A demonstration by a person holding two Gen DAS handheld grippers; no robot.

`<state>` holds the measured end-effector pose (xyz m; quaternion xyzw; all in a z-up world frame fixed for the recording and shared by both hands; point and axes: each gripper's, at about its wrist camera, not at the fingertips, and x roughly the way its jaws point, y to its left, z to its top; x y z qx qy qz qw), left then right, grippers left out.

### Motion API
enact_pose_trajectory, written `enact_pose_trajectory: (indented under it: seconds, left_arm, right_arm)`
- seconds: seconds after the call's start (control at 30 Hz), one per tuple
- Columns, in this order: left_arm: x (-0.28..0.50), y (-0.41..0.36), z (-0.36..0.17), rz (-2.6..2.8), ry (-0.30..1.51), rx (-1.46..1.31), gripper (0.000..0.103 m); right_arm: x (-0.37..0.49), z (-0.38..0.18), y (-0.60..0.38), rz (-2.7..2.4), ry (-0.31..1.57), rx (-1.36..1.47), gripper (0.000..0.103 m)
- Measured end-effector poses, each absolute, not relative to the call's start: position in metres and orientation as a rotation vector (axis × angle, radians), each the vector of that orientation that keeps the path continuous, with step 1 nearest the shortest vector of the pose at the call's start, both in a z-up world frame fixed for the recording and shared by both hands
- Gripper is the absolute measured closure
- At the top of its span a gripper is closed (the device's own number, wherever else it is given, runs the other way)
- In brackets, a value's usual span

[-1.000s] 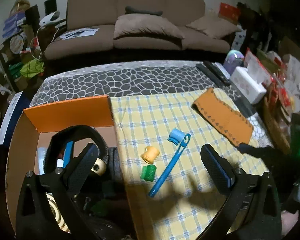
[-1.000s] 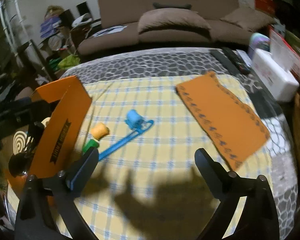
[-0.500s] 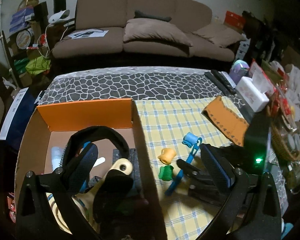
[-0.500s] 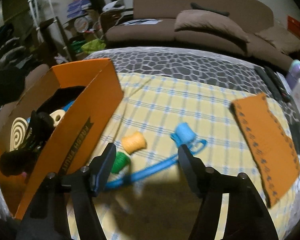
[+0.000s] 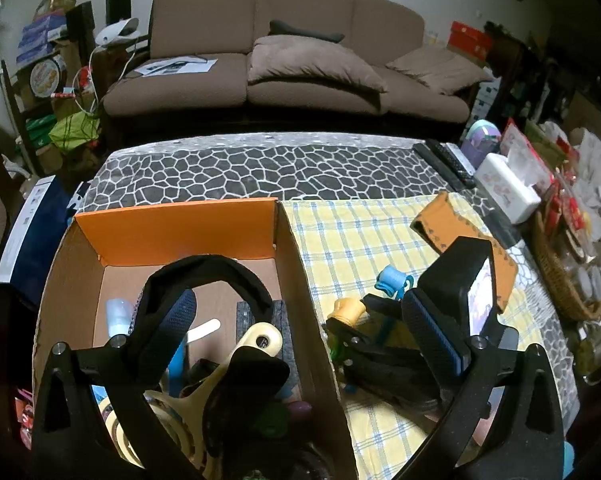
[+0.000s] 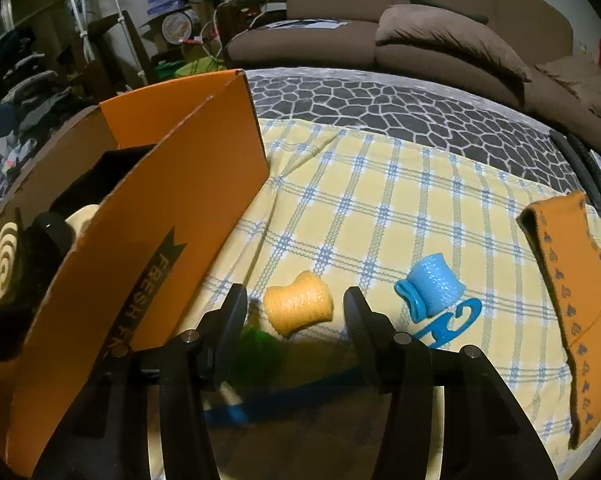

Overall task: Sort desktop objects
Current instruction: 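Close the right gripper on the orange spool while the left gripper approaches the blue spool, then lift the orange spool with the right gripper while the left gripper lowers over the blue spool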

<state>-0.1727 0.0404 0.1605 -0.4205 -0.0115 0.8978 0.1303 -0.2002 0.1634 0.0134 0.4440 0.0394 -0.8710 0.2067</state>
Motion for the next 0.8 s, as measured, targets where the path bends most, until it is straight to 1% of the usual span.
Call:
enact_pose_trajectory:
  seconds: [0.1,0.2,0.3,0.53,0.8]
  left_arm:
    - [-0.174,0.04,0.158,2.605,-0.033,-1.227,0.0]
    - [-0.176,0.04,0.156,2.602,-0.038,-1.232,0.0]
    - [-0.175,0.04,0.155,2.601,-0.037,-1.236,0.0]
    - [-0.178,0.045,0.152,2.586,-0.043,-1.253,0.0]
    - [-0.185,0.058,0.153,2.561,-0.054,-1.27,0.0]
  right_arm:
    - [-0.202,0.01,0.164,-2.425,0.094,1.235,0.052]
    - [-0.204,0.007,0.164,-2.425,0.067,1.243,0.066]
    - [-0.205,0.006,0.167,-2.428,0.026,1.25,0.066]
    - [-0.203,0.013,0.17,-2.436,0.012,1.23,0.067]
    - [-0.195,0.042,0.201,-2.507,0.002,1.22,0.067]
